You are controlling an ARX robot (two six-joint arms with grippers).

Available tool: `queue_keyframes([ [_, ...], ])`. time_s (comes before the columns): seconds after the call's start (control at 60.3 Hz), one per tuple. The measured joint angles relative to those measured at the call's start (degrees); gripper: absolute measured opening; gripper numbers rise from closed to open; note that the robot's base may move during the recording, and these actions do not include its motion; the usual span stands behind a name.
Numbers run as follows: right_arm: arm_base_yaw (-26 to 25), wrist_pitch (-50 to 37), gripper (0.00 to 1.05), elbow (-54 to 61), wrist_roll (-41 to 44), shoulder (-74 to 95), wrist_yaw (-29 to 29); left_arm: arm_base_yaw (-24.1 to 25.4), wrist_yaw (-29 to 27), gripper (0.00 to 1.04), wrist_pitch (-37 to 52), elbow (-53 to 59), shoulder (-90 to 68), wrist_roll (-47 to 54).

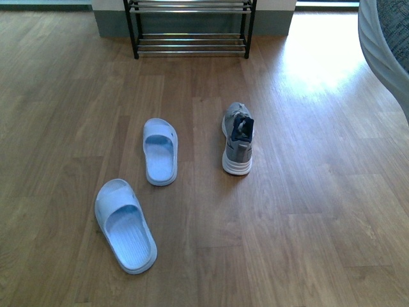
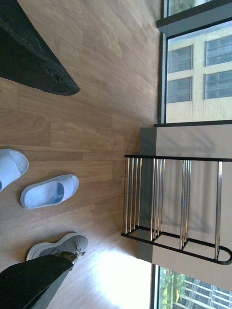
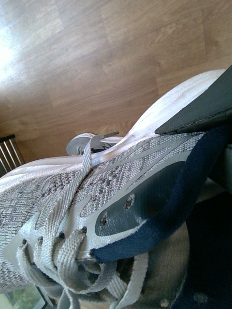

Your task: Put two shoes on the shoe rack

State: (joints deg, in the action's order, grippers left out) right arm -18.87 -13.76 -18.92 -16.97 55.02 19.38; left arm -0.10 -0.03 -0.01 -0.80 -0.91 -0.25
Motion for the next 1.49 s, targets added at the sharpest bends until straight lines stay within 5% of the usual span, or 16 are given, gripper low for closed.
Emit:
queue_keyframes([
  [1.493,-0.33,0.0,0.01,0.04,-0.17,0.0,-0.66,0.0,0.09,0.95,0.0,0.0,0.0,0.0],
])
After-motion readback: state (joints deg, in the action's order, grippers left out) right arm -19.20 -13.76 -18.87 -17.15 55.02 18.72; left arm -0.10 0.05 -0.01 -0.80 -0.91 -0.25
